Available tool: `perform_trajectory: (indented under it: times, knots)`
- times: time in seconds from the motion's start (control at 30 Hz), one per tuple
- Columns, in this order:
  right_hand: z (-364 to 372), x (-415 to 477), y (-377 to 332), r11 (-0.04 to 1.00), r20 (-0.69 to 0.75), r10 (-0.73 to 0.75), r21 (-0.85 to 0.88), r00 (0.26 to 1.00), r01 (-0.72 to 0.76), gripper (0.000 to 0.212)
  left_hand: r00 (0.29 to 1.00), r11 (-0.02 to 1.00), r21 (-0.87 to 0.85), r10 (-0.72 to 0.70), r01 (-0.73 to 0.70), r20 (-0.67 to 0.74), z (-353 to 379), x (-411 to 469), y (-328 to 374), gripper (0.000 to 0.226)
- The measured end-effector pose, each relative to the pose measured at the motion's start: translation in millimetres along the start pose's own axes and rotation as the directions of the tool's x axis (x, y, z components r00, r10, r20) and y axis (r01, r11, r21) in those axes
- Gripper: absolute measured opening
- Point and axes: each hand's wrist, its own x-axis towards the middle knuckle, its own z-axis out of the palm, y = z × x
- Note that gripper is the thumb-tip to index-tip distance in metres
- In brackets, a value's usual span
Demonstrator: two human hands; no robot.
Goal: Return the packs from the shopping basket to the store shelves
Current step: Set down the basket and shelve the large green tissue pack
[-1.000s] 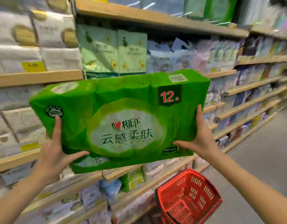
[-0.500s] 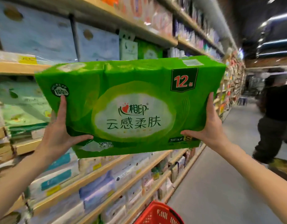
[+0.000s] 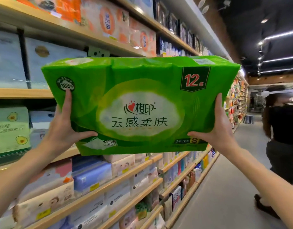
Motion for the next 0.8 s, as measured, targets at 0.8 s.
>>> perform_trajectory:
  times: [0.8]
  knots:
    - [140,152,256,0.994,-0.055,-0.048,0.096,0.997,0.053,0.131,0.997,0.994,0.083,-0.072,0.074,-0.028,243,147,-41,0.14]
